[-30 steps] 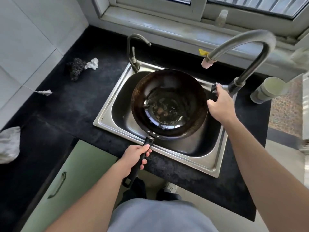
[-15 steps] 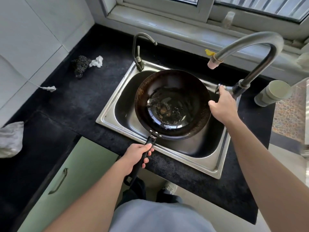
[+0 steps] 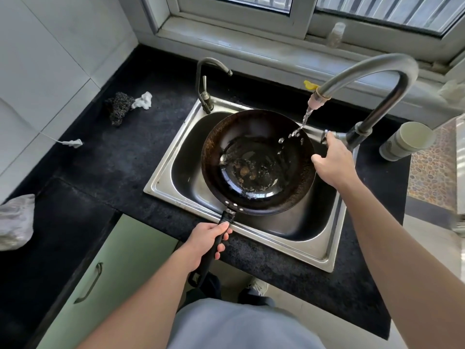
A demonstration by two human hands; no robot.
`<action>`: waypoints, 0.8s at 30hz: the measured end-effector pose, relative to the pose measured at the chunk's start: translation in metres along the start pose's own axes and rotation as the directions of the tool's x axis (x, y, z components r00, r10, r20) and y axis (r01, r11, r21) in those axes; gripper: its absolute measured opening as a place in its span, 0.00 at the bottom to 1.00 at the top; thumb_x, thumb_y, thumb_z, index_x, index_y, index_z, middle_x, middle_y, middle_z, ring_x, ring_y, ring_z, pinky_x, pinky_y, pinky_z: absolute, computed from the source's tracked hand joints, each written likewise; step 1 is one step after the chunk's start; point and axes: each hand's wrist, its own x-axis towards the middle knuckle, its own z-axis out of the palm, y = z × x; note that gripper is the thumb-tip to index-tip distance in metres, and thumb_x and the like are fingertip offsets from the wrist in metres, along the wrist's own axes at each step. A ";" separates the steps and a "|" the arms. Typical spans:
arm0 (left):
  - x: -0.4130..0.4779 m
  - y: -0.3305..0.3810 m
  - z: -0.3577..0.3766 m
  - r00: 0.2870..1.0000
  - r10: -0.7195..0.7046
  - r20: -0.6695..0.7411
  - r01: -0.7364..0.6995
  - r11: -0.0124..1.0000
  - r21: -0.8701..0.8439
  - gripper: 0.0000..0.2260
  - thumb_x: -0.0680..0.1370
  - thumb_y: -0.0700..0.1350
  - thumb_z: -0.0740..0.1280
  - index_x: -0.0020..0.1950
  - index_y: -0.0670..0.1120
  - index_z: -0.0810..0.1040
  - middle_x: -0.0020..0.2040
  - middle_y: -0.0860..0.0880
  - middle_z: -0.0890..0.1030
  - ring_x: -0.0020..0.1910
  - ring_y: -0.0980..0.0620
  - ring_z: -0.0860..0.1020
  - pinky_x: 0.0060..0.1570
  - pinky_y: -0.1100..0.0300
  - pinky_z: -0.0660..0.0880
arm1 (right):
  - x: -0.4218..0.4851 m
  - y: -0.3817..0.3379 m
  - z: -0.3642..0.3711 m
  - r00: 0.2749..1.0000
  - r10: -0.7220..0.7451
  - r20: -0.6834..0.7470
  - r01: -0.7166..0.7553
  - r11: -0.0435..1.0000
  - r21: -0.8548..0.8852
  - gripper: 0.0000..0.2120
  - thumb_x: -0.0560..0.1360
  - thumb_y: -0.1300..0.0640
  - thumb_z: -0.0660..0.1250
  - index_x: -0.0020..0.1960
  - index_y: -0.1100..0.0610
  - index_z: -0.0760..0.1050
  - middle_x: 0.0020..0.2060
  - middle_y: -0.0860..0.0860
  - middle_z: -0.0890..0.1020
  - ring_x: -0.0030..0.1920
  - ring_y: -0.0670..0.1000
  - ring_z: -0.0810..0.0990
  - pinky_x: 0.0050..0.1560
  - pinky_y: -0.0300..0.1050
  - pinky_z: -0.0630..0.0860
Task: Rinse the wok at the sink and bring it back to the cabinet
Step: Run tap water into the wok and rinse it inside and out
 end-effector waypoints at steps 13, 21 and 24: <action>-0.003 0.002 0.002 1.000 -0.007 -0.008 0.007 1.000 -0.005 0.12 0.80 0.47 0.66 0.52 0.38 0.80 0.35 0.49 0.75 0.25 0.54 0.70 0.23 0.64 0.67 | 0.002 0.003 0.000 1.000 -0.013 0.009 0.013 1.000 -0.007 0.34 0.78 0.60 0.64 0.80 0.60 0.53 0.77 0.60 0.65 0.77 0.61 0.63 0.75 0.54 0.61; -0.005 0.004 0.002 1.000 -0.010 -0.011 0.010 1.000 -0.002 0.12 0.80 0.47 0.66 0.51 0.38 0.80 0.35 0.49 0.75 0.25 0.55 0.70 0.23 0.64 0.66 | 0.002 0.004 -0.001 1.000 -0.021 0.013 0.021 1.000 0.003 0.35 0.78 0.60 0.64 0.80 0.60 0.53 0.77 0.60 0.65 0.77 0.60 0.62 0.75 0.54 0.60; -0.005 0.004 0.003 1.000 -0.017 -0.010 0.017 1.000 -0.001 0.12 0.80 0.47 0.66 0.52 0.38 0.80 0.35 0.49 0.75 0.25 0.55 0.70 0.23 0.64 0.67 | -0.002 0.005 0.002 1.000 -0.015 0.004 0.015 1.000 0.026 0.35 0.77 0.60 0.64 0.80 0.59 0.54 0.76 0.60 0.67 0.76 0.60 0.64 0.74 0.54 0.62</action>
